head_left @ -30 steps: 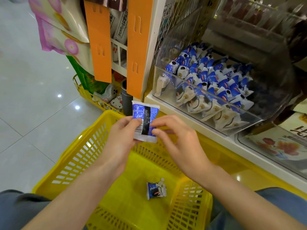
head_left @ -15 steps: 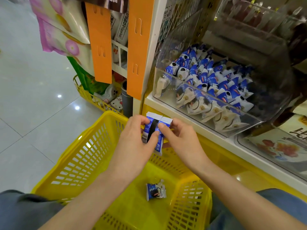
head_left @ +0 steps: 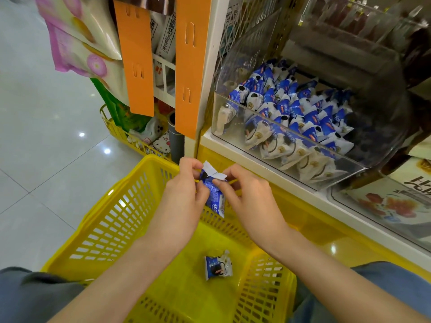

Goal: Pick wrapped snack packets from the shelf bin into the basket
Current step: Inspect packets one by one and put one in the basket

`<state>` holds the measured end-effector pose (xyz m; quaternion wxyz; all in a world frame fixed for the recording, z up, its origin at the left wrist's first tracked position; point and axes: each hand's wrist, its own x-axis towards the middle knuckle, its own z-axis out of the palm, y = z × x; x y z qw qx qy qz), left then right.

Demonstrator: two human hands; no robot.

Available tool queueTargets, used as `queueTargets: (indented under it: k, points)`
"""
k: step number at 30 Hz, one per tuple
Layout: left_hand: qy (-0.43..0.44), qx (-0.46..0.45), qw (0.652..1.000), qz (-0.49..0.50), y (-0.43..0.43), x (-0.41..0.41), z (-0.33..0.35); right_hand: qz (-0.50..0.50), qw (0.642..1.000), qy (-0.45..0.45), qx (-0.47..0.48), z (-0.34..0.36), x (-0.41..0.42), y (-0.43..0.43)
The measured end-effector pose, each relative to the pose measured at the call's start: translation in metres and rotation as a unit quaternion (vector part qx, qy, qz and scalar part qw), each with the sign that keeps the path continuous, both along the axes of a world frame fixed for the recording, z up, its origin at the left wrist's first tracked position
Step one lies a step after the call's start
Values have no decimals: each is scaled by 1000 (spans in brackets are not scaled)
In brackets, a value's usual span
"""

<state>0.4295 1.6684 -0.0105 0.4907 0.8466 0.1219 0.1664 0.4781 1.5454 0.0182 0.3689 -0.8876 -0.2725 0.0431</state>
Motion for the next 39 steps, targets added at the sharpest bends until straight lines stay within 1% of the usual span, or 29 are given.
queueTargets:
  k: [2,5,7,8,9,11,13,15,16,18,19,20,22,23,25,27,28,30,32,37,39]
  points:
    - [0,-1,1000,9,1,1,0,3,999,37,19,-2,2,1]
    - [-12,-23,999,48,5,2,2,53,989,121,60,-1,-1,4]
    - [7,-79,994,77,9,4,3,73,980,167,76,-1,-3,5]
    - [22,-120,989,78,10,5,4,72,979,173,80,0,-3,5]
    - [38,-158,984,72,10,5,4,64,980,170,84,0,-3,4]
    - [60,-198,977,53,7,4,7,41,981,165,94,2,0,3]
    - [62,-216,974,39,6,4,9,27,982,160,100,2,1,2]
    - [53,-262,963,30,4,5,13,18,983,148,108,1,0,2]
    - [45,-304,951,26,3,6,16,10,985,136,110,1,0,2]
    - [38,-405,913,5,2,9,21,-18,989,102,103,1,3,0]
    - [41,-439,897,-17,1,9,22,-30,992,81,92,2,5,-1]
    - [48,-450,891,-42,0,9,24,-33,995,59,78,2,6,-2]
    - [57,-430,899,-61,-4,7,24,-20,998,32,56,3,7,-3]
    - [54,-410,909,-47,-5,7,24,-8,998,37,54,4,7,-2]
    - [40,-374,926,3,-4,9,24,12,995,84,59,9,8,0]
    - [25,-363,931,25,0,12,26,24,988,139,64,14,13,1]
    - [17,-366,930,22,1,14,28,25,983,162,79,17,16,0]
    - [-2,-350,937,-10,3,17,31,14,971,192,145,24,21,-3]
    - [-21,-302,952,-46,3,21,37,1,964,189,184,32,24,-6]
    - [-36,-144,987,-69,3,32,46,-26,963,193,186,46,27,-10]
    - [-63,-73,993,-64,2,38,53,-45,965,172,195,54,29,-13]
